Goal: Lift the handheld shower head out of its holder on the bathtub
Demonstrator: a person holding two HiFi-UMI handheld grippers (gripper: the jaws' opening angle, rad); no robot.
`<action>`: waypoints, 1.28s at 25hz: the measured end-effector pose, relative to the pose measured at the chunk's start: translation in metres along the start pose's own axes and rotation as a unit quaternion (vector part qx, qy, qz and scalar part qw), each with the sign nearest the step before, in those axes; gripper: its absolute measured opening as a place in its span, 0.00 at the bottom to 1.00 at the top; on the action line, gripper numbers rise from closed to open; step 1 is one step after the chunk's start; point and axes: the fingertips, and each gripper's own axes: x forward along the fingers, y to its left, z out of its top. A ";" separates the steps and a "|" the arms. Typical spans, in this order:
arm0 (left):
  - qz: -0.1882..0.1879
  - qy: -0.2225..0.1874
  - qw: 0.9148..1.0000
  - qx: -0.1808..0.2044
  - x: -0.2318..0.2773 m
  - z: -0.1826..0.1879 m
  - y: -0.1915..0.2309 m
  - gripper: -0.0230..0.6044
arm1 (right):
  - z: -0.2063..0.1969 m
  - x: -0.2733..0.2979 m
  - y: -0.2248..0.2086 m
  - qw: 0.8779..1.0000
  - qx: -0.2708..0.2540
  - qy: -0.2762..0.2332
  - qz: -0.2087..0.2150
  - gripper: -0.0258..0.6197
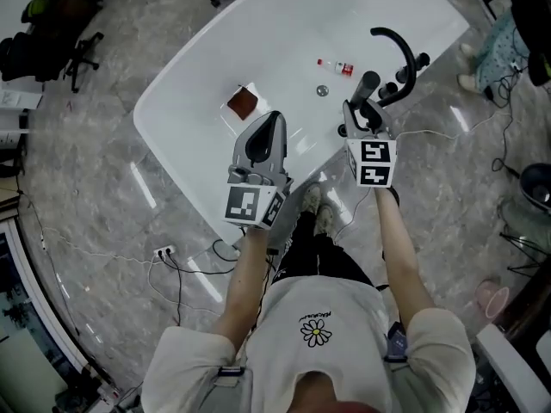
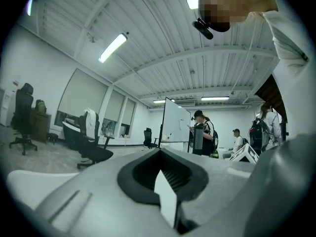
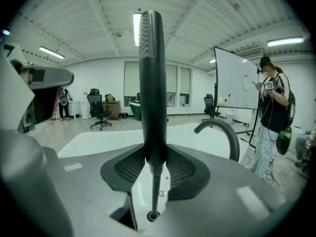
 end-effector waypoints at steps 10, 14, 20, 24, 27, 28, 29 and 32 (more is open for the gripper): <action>0.005 -0.086 0.996 0.020 0.005 0.118 -0.019 0.04 | 0.141 -0.085 0.017 0.994 0.000 -0.107 0.005 0.28; 0.009 -0.096 0.995 0.022 0.000 0.142 -0.028 0.04 | 0.183 -0.122 0.031 0.989 -0.006 -0.146 0.003 0.28; 0.020 -0.110 0.993 0.023 -0.013 0.170 -0.032 0.04 | 0.233 -0.173 0.041 0.979 0.004 -0.203 0.009 0.28; 0.020 -0.099 0.994 0.042 -0.018 0.168 -0.034 0.04 | 0.246 -0.192 0.045 0.974 0.012 -0.226 0.009 0.28; 0.019 -0.094 0.994 0.052 -0.022 0.168 -0.036 0.04 | 0.249 -0.198 0.049 0.973 0.010 -0.231 0.009 0.27; 0.018 -0.093 0.994 0.055 -0.022 0.169 -0.037 0.04 | 0.250 -0.198 0.050 0.973 0.009 -0.232 0.009 0.27; 0.016 -0.092 0.994 0.057 -0.021 0.169 -0.037 0.04 | 0.251 -0.197 0.050 0.973 0.008 -0.232 0.009 0.27; 0.011 -0.092 0.994 0.062 -0.018 0.172 -0.040 0.04 | 0.252 -0.196 0.050 0.973 0.003 -0.232 0.006 0.27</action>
